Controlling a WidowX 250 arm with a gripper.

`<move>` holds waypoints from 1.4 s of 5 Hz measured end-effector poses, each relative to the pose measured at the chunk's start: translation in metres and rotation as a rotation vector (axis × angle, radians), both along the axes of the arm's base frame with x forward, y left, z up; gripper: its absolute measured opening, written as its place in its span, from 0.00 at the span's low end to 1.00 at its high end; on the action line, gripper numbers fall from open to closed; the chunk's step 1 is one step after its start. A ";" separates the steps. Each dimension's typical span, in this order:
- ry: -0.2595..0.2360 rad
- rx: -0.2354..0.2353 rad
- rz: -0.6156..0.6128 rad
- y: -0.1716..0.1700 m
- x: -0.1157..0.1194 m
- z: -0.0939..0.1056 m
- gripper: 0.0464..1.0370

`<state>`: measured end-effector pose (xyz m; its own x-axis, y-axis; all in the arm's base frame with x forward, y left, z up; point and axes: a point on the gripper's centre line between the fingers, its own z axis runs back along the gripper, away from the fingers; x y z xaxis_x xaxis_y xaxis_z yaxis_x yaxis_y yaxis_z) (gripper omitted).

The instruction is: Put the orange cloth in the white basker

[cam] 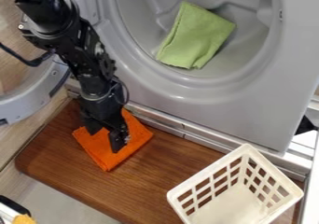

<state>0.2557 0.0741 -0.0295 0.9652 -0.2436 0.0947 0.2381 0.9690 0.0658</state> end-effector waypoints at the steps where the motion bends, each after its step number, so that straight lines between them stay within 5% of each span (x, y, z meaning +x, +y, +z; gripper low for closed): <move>1: 0.009 0.064 0.054 0.010 -0.001 -0.012 0.96; 2: 0.027 0.114 0.099 0.011 0.003 -0.030 0.96; 4: 0.024 0.102 0.120 0.011 0.014 -0.048 0.93; 7: 0.024 0.042 0.127 0.000 0.007 -0.047 0.18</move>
<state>0.2623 0.0744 -0.0767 0.9904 -0.1225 0.0639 0.1156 0.9880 0.1028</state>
